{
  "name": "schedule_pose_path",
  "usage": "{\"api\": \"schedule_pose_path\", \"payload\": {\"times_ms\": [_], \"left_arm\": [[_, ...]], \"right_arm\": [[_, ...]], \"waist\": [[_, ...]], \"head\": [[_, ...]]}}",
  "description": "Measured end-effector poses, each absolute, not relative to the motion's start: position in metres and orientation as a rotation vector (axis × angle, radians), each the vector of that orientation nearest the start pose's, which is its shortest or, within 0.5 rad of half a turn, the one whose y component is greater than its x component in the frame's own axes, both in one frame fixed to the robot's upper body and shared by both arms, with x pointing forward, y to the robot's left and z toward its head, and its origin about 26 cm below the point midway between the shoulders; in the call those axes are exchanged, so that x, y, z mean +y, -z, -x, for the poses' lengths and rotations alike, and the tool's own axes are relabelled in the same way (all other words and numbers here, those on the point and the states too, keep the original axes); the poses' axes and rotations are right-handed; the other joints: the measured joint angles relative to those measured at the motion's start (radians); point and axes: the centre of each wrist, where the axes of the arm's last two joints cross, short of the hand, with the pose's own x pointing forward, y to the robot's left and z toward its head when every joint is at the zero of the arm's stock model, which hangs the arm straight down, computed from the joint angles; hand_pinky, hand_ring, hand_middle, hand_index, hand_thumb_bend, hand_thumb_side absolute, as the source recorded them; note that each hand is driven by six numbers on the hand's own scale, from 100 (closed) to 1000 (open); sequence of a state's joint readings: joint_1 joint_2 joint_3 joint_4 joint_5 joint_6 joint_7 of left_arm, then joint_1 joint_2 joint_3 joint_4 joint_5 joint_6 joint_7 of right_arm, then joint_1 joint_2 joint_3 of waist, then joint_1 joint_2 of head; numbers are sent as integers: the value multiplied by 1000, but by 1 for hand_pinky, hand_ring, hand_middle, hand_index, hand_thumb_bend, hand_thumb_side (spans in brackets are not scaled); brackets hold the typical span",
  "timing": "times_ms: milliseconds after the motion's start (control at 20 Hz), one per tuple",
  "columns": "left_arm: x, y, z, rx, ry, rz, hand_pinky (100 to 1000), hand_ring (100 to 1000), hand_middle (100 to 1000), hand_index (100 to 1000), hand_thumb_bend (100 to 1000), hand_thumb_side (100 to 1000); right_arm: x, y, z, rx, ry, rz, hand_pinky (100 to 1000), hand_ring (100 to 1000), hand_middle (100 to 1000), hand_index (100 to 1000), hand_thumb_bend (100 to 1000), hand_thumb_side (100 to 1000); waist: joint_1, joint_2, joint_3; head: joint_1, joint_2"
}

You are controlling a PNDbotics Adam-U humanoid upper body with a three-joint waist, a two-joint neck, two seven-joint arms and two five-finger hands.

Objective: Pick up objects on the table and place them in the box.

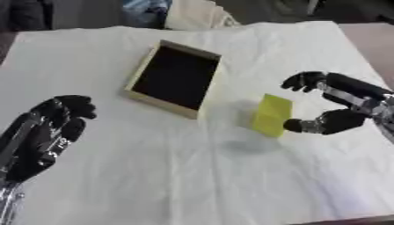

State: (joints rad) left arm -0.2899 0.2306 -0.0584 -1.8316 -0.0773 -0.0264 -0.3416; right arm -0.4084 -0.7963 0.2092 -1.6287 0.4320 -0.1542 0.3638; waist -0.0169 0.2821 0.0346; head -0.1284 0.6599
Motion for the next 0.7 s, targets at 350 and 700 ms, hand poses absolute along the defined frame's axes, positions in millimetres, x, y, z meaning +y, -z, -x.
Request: {"api": "schedule_pose_path", "payload": {"times_ms": [350, 700], "left_arm": [[239, -148, -322, -2025, 729, 70, 863, 697, 660, 787, 496, 681], [237, -147, -322, -2024, 735, 75, 863, 698, 660, 787, 495, 682]], "right_arm": [[-336, -180, -357, -1568, -1505, 672, 783, 827, 872, 910, 593, 840], [-337, -175, -366, -1565, -1480, 693, 771, 810, 855, 901, 585, 838]], "waist": [[3, 0, 1], [6, 0, 3]], "head": [[-7, 0], [-9, 0]]}}
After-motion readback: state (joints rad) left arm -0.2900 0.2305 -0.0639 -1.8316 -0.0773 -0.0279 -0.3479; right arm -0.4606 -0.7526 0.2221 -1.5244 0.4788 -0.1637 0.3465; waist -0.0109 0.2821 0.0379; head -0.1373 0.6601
